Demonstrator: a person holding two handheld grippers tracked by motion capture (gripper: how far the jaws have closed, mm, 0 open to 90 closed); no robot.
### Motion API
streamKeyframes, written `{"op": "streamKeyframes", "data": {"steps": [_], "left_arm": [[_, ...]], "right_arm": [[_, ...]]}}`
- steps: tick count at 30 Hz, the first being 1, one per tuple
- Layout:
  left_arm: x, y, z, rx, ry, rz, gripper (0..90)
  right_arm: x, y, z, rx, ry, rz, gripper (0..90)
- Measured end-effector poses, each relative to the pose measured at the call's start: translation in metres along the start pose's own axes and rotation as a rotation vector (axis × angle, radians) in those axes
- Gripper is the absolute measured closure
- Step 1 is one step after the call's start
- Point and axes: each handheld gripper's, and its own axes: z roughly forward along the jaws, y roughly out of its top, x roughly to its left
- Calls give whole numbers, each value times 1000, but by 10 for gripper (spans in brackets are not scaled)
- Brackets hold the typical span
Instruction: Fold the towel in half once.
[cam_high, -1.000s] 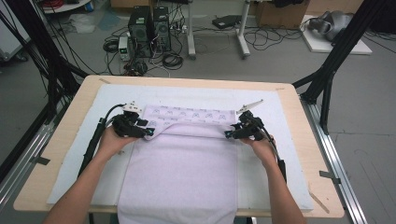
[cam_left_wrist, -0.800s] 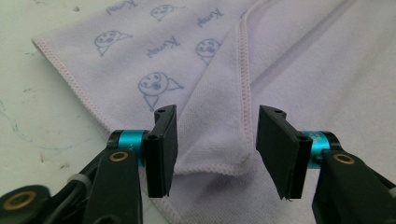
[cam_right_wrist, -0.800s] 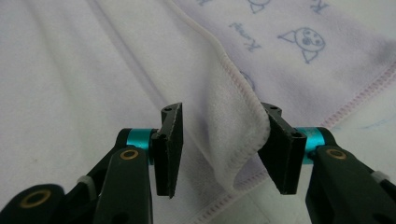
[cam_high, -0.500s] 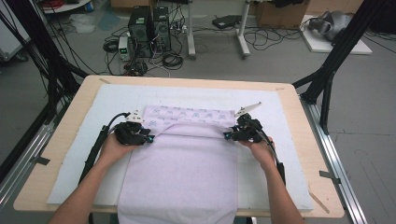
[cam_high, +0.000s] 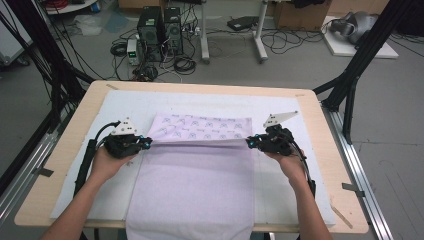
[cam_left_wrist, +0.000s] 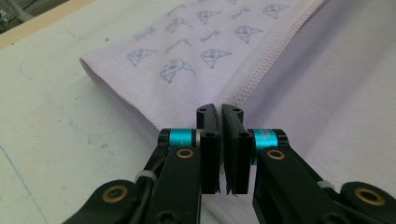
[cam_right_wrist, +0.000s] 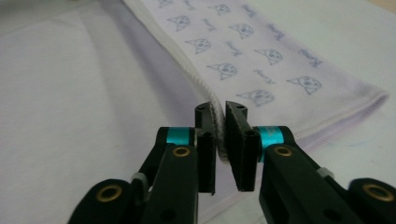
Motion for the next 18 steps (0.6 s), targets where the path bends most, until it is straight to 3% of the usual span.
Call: {"op": "streamKeyframes", "data": {"steps": [8, 12, 14, 18], "left_arm": [[-35, -19, -40, -37, -25, 45, 856], [-56, -36, -60, -81, -77, 24, 846], [-61, -38, -65, -86, -90, 21, 748], [-51, -30, -59, -65, -16, -2, 526]], "right_arm": [[45, -14, -27, -22, 48, -86, 857], [71, -27, -40, -63, 109, -125, 826], [77, -29, -44, -84, 153, -119, 758], [71, -23, -45, -102, 150, -103, 684]]}}
